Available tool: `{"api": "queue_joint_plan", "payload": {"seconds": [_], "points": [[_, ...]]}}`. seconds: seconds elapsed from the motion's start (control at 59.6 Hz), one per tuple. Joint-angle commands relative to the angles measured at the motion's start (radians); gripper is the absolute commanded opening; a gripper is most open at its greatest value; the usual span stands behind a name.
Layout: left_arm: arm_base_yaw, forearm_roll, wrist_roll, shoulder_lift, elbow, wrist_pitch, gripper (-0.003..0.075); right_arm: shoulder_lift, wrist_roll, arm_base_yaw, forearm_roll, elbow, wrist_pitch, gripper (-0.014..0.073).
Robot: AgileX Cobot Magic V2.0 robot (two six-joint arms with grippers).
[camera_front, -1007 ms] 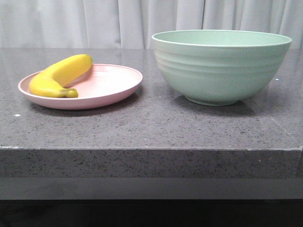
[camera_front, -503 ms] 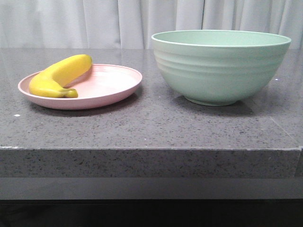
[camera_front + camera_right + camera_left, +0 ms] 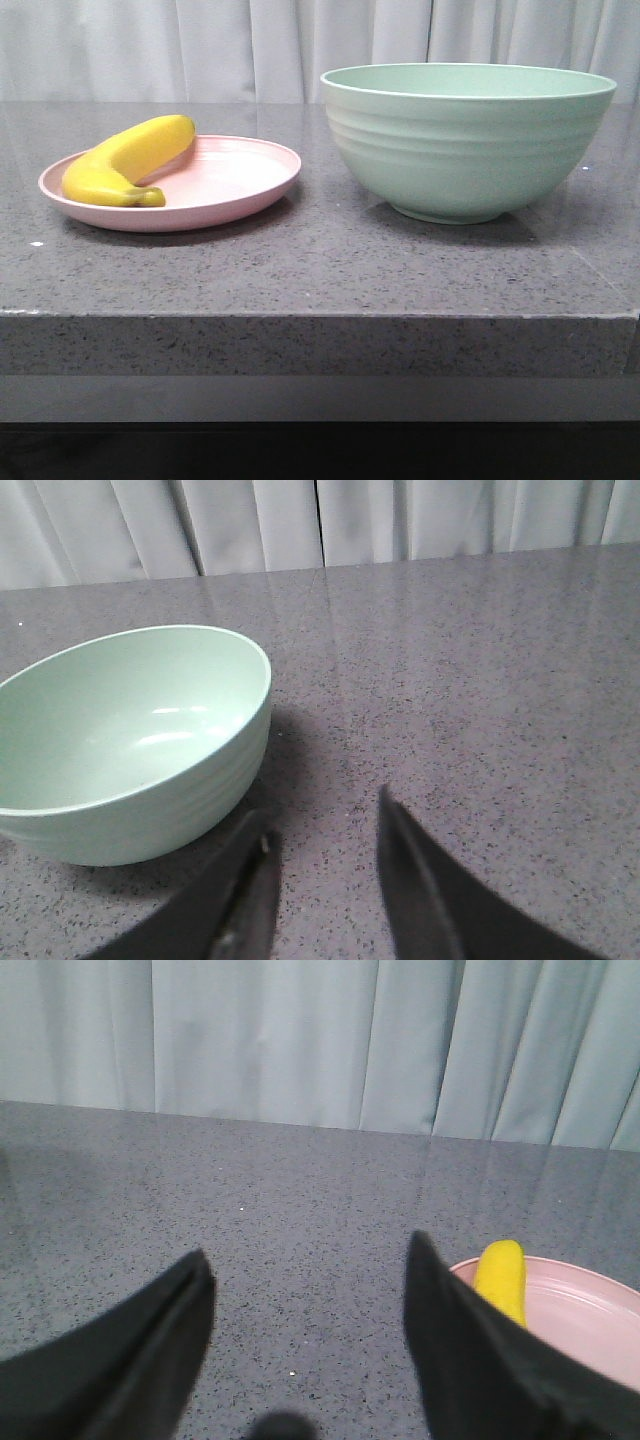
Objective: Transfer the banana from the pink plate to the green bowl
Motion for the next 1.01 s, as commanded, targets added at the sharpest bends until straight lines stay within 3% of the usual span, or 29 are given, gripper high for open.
{"api": "queue_joint_plan", "payload": {"seconds": [0.0, 0.067, 0.252, 0.621, 0.738, 0.99], "points": [[0.001, -0.004, -0.009, 0.014, -0.035, -0.098, 0.0596, 0.016, -0.013, -0.003, -0.009, -0.036, -0.087, 0.0499], [0.001, -0.028, -0.009, 0.014, -0.033, -0.091, 0.0589, 0.016, -0.013, -0.003, -0.009, -0.036, -0.087, 0.0546], [-0.021, -0.034, -0.007, 0.082, -0.105, 0.050, 0.0549, 0.016, -0.013, -0.003, -0.009, -0.036, -0.087, 0.0542], [-0.288, -0.033, 0.013, 0.578, -0.508, 0.373, 0.0546, 0.016, -0.013, -0.003, -0.009, -0.036, -0.087, 0.0542], [-0.336, -0.028, 0.007, 0.751, -0.616, 0.419, 0.0546, 0.016, -0.013, -0.003, -0.009, -0.036, -0.086, 0.0541], [-0.338, -0.034, 0.007, 0.970, -0.753, 0.454, 0.0546, 0.016, -0.013, -0.003, -0.009, -0.036, -0.086, 0.0541]]}}
